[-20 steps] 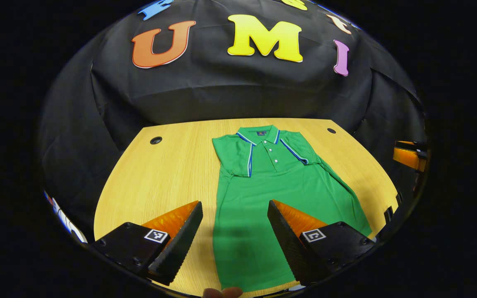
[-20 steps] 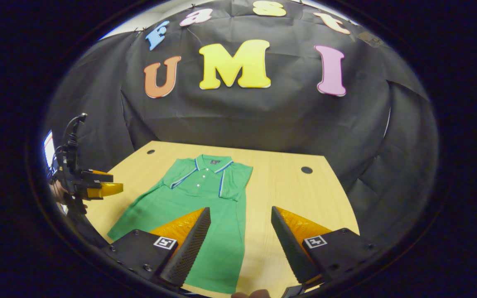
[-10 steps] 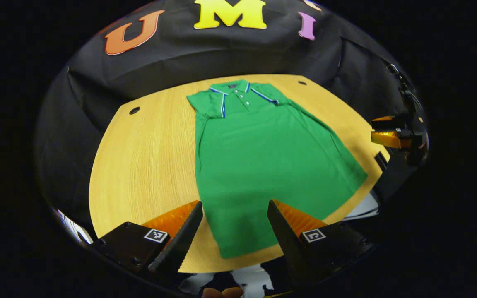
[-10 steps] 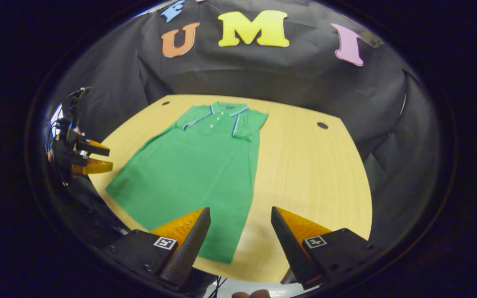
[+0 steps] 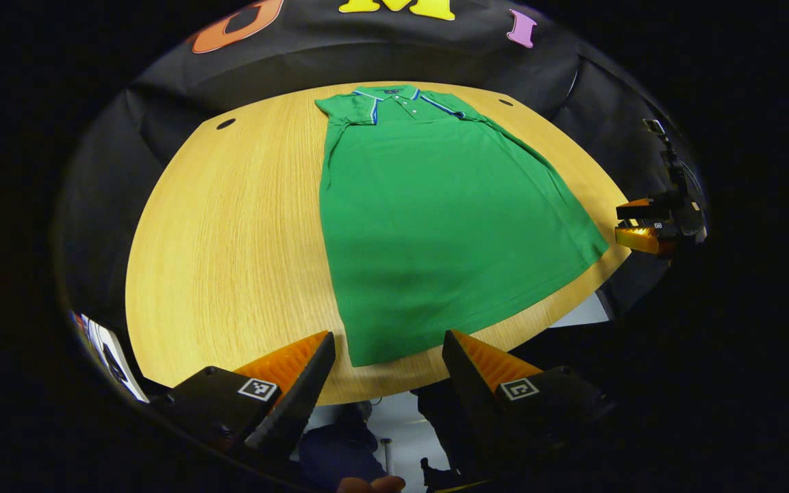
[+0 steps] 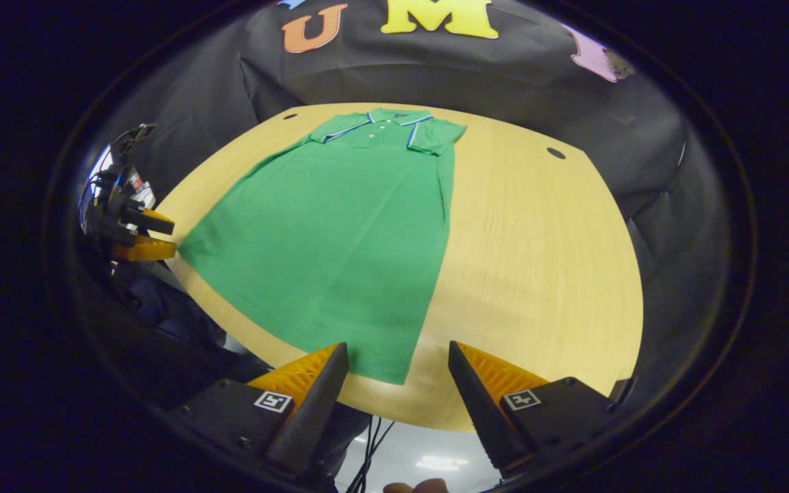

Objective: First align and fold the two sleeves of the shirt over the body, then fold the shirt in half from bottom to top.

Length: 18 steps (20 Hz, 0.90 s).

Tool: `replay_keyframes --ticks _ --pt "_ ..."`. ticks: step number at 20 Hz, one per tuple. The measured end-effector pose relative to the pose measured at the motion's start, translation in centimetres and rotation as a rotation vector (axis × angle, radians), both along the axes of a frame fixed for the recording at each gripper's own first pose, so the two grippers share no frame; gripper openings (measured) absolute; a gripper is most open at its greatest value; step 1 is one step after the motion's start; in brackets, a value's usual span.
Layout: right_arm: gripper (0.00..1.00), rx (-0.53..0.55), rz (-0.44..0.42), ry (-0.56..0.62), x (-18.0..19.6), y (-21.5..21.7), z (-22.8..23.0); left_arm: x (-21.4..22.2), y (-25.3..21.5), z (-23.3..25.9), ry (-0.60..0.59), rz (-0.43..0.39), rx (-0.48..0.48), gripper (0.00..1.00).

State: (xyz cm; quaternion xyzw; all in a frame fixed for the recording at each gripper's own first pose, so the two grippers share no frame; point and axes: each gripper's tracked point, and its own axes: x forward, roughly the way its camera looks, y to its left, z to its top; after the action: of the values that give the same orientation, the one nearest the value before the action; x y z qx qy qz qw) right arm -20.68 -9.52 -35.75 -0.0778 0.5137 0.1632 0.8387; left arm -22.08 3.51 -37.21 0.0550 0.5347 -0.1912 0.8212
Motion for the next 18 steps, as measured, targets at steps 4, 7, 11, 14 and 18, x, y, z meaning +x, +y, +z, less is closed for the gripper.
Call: replay_keyframes --ticks 4,7,11,14,18 --pt "0.93 -0.015 0.041 0.009 0.2 1.0 -0.9 -0.2 0.4 -2.2 0.021 0.007 0.036 1.0" --pt "0.96 -0.026 0.045 0.02 0.1 1.3 -1.8 -0.1 0.3 -2.6 0.027 0.01 0.048 1.0" --pt "0.95 -0.054 0.049 0.056 -0.4 1.3 -3.5 0.1 0.3 -2.9 0.014 0.007 0.065 1.0" --pt "0.94 -0.043 0.056 0.064 -0.4 1.6 -3.8 0.3 0.2 -3.1 0.013 0.033 0.066 1.0" --pt "0.29 -0.028 0.057 0.069 0.2 2.2 -3.6 1.0 -0.8 -3.0 -0.012 0.025 0.07 0.56"
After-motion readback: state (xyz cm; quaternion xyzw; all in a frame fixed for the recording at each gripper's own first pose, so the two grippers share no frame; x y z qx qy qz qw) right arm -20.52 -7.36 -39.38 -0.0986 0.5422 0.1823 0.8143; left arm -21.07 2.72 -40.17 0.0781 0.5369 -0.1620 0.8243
